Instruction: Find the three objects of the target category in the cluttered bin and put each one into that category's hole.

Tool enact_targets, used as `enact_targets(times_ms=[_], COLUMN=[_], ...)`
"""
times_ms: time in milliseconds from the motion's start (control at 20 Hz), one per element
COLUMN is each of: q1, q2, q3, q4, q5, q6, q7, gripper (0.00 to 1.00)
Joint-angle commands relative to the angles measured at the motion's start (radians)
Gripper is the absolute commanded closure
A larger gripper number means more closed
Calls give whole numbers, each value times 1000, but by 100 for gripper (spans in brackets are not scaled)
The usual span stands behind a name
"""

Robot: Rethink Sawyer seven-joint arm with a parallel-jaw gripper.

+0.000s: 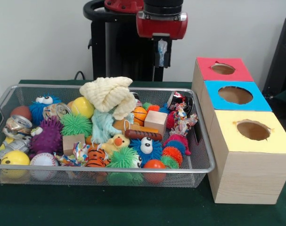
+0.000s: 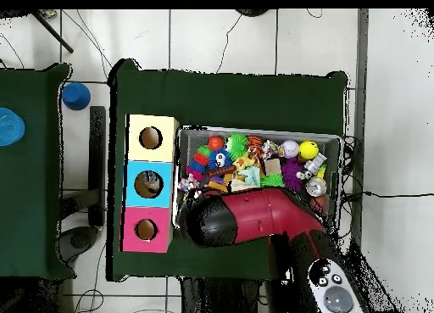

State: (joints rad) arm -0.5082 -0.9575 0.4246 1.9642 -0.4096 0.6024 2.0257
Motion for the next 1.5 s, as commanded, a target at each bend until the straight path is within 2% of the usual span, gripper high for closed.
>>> enact_targets(times_ms=[50, 400, 850, 1500], q1=[57, 121, 164, 273], q2=[-25, -9, 15, 82], q3=[-52, -111, -167, -257], q4=[-49, -89, -102, -144], q5=[47, 58, 78, 100], q6=[41, 25, -5, -73], q7=[141, 176, 180, 232], gripper=[100, 100, 100, 100])
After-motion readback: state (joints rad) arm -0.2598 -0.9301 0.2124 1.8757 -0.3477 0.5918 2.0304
